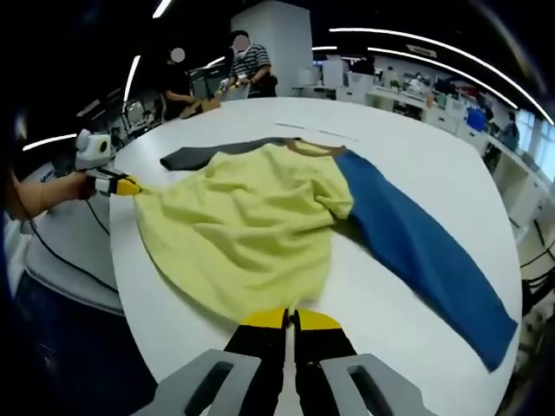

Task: Fold the garment on the visible template until the final outline fits inside the template.

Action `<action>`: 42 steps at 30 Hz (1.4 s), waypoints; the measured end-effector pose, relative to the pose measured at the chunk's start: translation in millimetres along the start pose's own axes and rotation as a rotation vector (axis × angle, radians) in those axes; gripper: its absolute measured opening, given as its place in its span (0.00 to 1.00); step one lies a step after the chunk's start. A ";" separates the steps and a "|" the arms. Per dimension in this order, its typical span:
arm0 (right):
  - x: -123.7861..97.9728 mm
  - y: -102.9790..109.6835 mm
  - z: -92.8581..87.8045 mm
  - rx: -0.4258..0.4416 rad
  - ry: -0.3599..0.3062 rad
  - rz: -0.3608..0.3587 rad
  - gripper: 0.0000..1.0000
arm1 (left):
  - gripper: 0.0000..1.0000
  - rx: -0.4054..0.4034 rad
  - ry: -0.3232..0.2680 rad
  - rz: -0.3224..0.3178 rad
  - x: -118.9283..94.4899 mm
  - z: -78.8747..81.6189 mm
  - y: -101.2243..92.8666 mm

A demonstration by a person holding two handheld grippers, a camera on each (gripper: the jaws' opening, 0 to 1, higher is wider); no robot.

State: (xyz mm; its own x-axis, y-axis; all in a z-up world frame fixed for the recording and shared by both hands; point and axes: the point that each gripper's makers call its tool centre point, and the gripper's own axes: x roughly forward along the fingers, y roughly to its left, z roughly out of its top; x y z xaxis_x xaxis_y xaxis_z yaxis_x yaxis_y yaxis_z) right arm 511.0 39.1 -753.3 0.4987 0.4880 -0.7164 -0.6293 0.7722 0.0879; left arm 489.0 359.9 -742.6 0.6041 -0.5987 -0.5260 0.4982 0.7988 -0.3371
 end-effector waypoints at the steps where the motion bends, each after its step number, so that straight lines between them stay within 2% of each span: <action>1: -1.0 1.1 0.0 0.001 -0.003 -0.003 0.00 | 0.01 0.002 0.002 0.005 -1.4 -0.5 0.0; 8: -10.4 14.4 5.7 0.009 -0.061 0.007 0.00 | 0.01 -0.028 0.008 0.018 -8.4 -3.3 2.4; 13: -15.2 18.5 3.2 0.019 -0.062 0.003 0.00 | 0.01 -0.033 0.021 0.018 -13.6 -7.9 2.5; 22: -22.4 36.4 -12.6 0.063 -0.060 -0.014 0.00 | 0.01 -0.051 0.035 0.029 -20.9 -13.9 3.4; 27: -26.1 42.1 -22.0 0.101 -0.058 -0.023 0.00 | 0.01 -0.042 0.087 0.045 -23.5 -25.3 5.1; 34: -32.6 49.9 -31.9 0.124 -0.052 -0.045 0.00 | 0.01 -0.052 0.113 0.032 -26.4 -33.4 -0.2; 38: -30.3 57.3 -44.3 0.094 -0.012 -0.049 0.00 | 0.01 -0.062 0.155 0.047 -28.6 -43.2 1.9; 42: -30.1 61.2 -52.0 0.108 -0.001 -0.050 0.00 | 0.01 -0.070 0.180 0.048 -31.1 -50.7 1.4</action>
State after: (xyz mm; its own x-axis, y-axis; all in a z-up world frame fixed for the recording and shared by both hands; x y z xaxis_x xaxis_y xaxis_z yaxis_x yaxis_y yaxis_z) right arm 426.5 50.6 -762.4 0.5283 0.4485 -0.7209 -0.5362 0.8346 0.1264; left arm 439.3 382.6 -766.2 0.5022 -0.5444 -0.6718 0.4232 0.8323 -0.3581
